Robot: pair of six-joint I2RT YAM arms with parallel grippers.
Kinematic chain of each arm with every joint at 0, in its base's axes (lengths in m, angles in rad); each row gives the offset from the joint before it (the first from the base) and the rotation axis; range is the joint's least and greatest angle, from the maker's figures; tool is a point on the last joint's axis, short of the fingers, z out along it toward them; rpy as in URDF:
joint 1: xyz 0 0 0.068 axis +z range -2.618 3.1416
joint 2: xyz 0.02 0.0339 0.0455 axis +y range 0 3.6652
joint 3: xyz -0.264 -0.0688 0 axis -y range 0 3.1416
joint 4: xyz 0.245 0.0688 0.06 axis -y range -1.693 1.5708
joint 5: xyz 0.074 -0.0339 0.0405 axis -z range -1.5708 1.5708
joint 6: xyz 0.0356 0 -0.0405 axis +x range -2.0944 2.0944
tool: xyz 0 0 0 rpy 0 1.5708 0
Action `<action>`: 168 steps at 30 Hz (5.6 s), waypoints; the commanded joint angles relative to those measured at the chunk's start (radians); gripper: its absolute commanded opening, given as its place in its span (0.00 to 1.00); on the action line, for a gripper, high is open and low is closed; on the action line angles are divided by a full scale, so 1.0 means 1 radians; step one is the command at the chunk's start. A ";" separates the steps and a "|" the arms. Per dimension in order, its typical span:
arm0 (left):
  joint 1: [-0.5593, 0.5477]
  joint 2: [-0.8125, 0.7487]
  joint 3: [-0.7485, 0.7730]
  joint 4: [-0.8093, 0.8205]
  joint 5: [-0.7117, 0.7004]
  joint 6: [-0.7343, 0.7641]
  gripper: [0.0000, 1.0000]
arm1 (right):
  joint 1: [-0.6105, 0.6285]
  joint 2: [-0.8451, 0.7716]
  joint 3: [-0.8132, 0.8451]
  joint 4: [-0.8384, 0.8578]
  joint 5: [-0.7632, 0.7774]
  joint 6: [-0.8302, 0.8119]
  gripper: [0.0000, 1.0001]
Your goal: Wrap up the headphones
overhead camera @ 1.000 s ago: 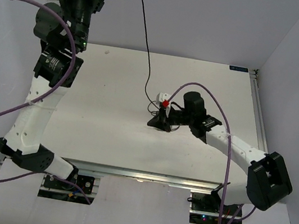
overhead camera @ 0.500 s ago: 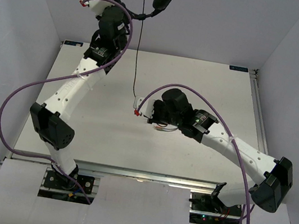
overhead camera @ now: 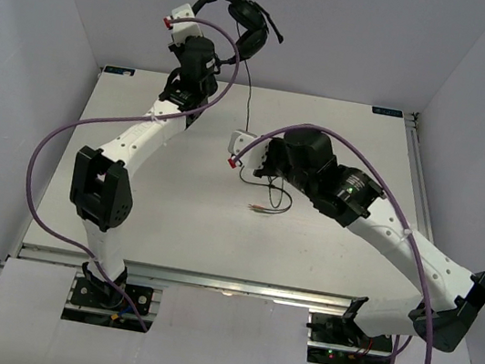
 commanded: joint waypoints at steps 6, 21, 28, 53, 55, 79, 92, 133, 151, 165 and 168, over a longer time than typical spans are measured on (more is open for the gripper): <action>0.050 -0.016 -0.025 -0.069 0.109 -0.365 0.00 | 0.000 -0.026 0.086 -0.040 -0.067 -0.057 0.08; 0.048 0.009 -0.123 -0.119 0.285 -0.642 0.00 | -0.031 0.048 0.235 0.005 0.003 -0.225 0.08; 0.028 0.055 -0.099 -0.103 0.365 -0.773 0.00 | -0.033 0.066 0.238 -0.003 0.008 -0.305 0.08; -0.076 0.004 -0.444 0.095 0.561 -0.561 0.00 | -0.222 0.111 0.330 0.100 -0.007 -0.309 0.08; -0.077 -0.002 -0.472 0.117 0.606 -0.529 0.00 | -0.240 0.113 0.335 0.098 -0.014 -0.306 0.08; -0.037 -0.019 -0.429 0.192 0.717 -0.632 0.00 | -0.435 0.062 0.397 -0.312 -0.809 -0.116 0.08; 0.031 -0.092 -0.512 0.272 0.955 -0.500 0.00 | -0.455 0.041 0.394 -0.461 -0.525 -0.461 0.08; 0.070 -0.238 -0.530 0.024 1.287 0.138 0.00 | -0.231 0.271 0.389 -0.241 0.008 -0.716 0.08; 0.073 -0.283 -0.719 0.219 1.723 -0.009 0.00 | -0.258 0.416 0.649 -0.110 0.078 -0.399 0.08; 0.074 -0.275 -0.727 0.344 1.799 -0.274 0.00 | -0.417 0.309 0.621 -0.203 -0.061 -0.208 0.08; 0.081 -0.274 -0.732 0.359 1.807 -0.283 0.00 | -0.462 0.282 0.614 -0.215 -0.100 -0.176 0.08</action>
